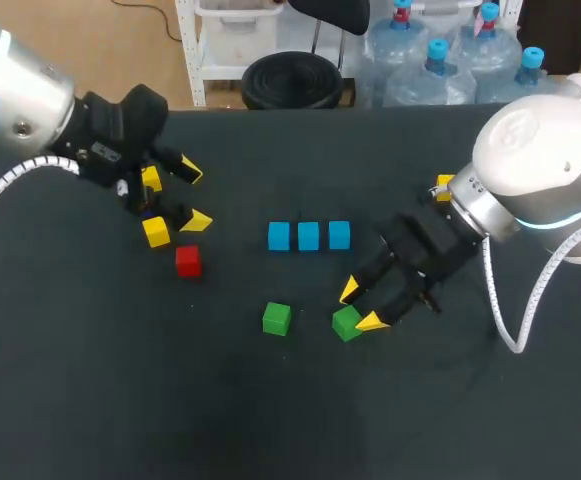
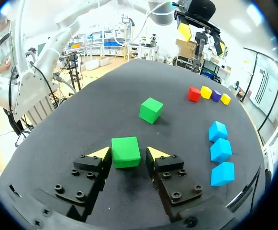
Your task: Place the blue cubes, place green cubes on the blue cubes, place the yellow cubes on the green cubes, then place the red cubes on the yellow cubes, and place purple cube on the red cubes.
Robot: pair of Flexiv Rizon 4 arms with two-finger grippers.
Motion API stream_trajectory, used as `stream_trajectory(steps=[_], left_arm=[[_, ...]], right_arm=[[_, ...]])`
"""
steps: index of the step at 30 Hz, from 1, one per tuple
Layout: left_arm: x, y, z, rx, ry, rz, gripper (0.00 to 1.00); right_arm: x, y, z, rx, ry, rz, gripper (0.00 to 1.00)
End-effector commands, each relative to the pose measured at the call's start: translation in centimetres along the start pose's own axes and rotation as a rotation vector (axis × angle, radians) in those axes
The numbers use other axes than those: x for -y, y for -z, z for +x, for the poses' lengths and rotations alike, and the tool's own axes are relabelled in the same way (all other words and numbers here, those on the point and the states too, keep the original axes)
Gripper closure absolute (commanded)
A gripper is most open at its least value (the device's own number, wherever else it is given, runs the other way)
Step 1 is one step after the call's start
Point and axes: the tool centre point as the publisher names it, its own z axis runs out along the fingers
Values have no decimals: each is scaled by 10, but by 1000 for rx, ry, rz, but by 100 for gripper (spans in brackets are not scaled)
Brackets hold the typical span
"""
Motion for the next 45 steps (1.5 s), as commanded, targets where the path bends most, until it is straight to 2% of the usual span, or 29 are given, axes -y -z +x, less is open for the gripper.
stream_trajectory(steps=[1, 3, 9, 12, 13, 14, 15, 16, 22, 26, 28, 29, 31, 34, 39, 45], left_arm=[[0, 1, 2, 7, -4, 0, 0], [0, 1, 2, 7, -4, 0, 0], [0, 1, 2, 7, -4, 0, 0], [0, 1, 2, 7, -4, 0, 0], [0, 1, 2, 7, -4, 0, 0], [0, 1, 2, 7, -4, 0, 0], [0, 1, 2, 7, -4, 0, 0], [0, 1, 2, 7, -4, 0, 0], [0, 1, 2, 7, -4, 0, 0], [0, 1, 2, 7, -4, 0, 0], [0, 1, 2, 7, -4, 0, 0], [0, 1, 2, 7, -4, 0, 0], [0, 1, 2, 7, -4, 0, 0], [0, 1, 2, 7, -4, 0, 0], [0, 1, 2, 7, -4, 0, 0], [0, 1, 2, 7, -4, 0, 0]], right_arm=[[4, -2, 3, 19, 9, -9, 53], [4, -3, 2, 24, 13, -13, 53], [4, -3, 2, 40, 16, -19, 62], [3, -3, 2, 52, 14, -23, 73], [3, -3, 2, 56, 13, -23, 84], [3, -3, 2, 56, 12, -23, 89], [3, -3, 2, 56, 12, -23, 98], [3, -3, 2, 55, 10, -21, 100], [7, 8, 2, 31, -41, 13, 100], [13, 21, 0, -36, -95, 56, 100], [17, 29, -2, -115, -131, 89, 100], [20, 33, -3, -126, -141, 105, 100], [23, 40, -8, -197, -158, 155, 100], [27, 51, -19, -242, -153, 230, 100], [38, 62, -29, -231, -177, 305, 100], [64, 68, -27, -198, -228, 375, 100]])
